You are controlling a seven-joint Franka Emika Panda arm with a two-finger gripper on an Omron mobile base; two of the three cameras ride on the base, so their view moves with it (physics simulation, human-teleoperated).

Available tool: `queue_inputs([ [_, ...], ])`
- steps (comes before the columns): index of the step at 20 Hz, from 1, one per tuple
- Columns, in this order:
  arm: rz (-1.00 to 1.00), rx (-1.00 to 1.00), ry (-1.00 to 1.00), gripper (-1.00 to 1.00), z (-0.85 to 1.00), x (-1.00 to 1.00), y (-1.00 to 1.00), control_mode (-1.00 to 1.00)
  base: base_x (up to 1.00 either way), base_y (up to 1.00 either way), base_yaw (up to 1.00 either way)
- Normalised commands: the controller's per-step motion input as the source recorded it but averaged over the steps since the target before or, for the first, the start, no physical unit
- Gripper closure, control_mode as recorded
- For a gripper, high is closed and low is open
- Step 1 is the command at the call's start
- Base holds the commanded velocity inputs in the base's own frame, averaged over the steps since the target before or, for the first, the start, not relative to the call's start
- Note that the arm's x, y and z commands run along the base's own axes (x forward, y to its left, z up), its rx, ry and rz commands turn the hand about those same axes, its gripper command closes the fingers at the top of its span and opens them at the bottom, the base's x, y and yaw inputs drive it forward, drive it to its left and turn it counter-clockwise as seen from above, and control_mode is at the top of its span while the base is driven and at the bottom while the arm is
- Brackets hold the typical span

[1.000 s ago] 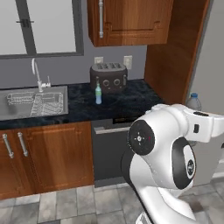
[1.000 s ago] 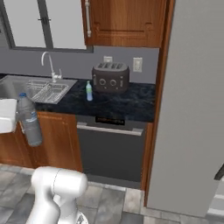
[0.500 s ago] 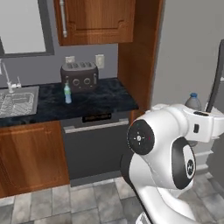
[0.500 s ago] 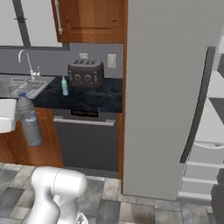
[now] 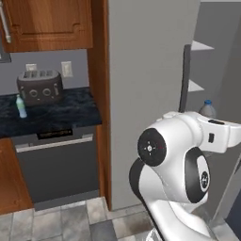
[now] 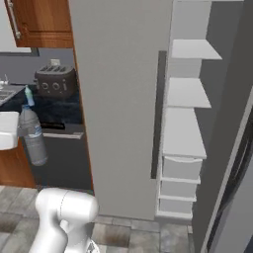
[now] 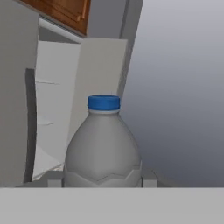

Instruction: Take the bottled waters from the counter and place them in the freezer to freeze. Close the freezer door after placing the bottles.

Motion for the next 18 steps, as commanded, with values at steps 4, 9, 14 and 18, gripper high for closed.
queue_inputs([
  [4, 0.0, 0.0, 0.0, 1.0, 0.0, 0.0, 0.0, 1.0, 0.23, -0.77, 0.0],
  [9, 0.0, 0.0, 0.0, 1.0, 0.0, 0.0, 0.0, 1.0, 0.17, -0.56, -0.02],
  [14, 0.0, 0.0, 0.0, 1.0, 0.0, 0.0, 0.0, 1.0, 0.26, -0.36, -0.16],
  [18, 0.0, 0.0, 0.0, 1.0, 0.0, 0.0, 0.0, 1.0, 0.28, -0.29, -0.22],
])
